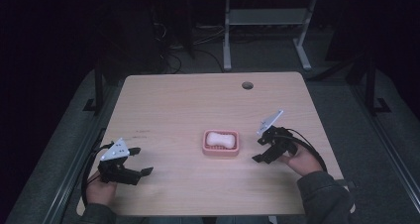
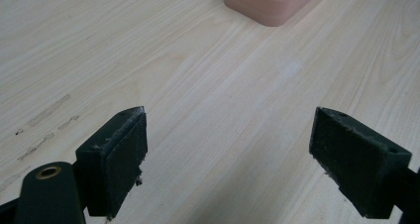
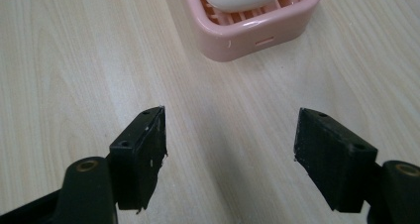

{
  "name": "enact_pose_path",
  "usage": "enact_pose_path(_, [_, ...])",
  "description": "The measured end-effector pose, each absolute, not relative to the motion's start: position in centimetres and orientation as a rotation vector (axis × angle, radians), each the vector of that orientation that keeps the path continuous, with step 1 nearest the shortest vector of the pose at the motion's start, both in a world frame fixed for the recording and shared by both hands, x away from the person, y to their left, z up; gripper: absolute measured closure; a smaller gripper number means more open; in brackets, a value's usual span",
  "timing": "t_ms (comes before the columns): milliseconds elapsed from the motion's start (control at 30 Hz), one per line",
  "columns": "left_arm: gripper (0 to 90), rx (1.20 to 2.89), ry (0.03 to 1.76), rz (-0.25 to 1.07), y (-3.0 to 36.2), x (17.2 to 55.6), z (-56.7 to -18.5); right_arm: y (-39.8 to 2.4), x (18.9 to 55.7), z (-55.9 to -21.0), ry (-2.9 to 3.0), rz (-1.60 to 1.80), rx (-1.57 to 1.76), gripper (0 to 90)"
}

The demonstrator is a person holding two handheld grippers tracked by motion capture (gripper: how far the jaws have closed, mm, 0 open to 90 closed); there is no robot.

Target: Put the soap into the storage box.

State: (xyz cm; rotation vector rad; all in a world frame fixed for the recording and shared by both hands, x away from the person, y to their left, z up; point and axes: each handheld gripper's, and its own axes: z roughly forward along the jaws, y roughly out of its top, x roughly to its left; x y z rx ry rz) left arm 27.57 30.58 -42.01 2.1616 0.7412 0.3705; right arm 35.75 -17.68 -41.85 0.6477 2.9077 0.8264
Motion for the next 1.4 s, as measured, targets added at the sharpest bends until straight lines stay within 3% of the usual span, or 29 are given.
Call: enact_pose_path(1400, [14.8,2.164,0.756,0.362,30.4,27.5,-42.2,-23.1,30.6,-43.5,2.786,0.894,0.805,26.0])
